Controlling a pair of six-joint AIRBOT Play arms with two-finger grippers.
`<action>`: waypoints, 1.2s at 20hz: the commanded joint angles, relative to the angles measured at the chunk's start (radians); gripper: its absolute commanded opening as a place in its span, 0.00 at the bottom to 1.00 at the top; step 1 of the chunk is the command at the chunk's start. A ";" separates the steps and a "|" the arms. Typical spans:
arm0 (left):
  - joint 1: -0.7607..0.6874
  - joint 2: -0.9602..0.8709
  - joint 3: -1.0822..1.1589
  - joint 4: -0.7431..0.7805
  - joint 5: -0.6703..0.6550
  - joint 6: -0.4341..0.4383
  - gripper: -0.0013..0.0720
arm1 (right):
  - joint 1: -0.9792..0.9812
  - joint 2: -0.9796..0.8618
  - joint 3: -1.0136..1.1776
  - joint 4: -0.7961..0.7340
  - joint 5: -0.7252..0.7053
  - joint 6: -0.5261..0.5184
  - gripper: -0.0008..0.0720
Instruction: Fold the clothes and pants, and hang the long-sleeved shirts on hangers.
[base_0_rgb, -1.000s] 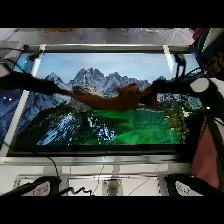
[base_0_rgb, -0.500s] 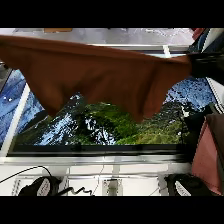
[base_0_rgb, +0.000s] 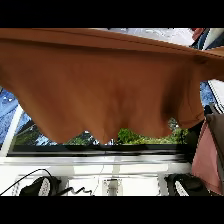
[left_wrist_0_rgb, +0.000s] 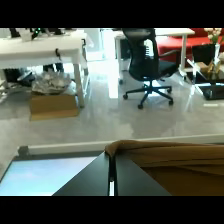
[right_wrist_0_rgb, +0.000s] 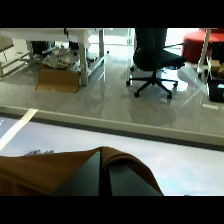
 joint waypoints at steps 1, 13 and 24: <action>-0.002 -0.055 -0.068 -0.009 -0.102 -0.001 0.04 | 0.001 -0.122 0.002 0.013 0.006 0.002 0.03; -0.356 -0.663 -0.331 -0.044 0.600 0.106 0.04 | 0.004 -0.979 0.003 0.183 -0.469 0.002 0.03; -0.289 -0.651 -0.332 -0.023 0.443 0.106 0.97 | -0.115 -0.949 0.005 0.029 -0.016 -0.005 0.63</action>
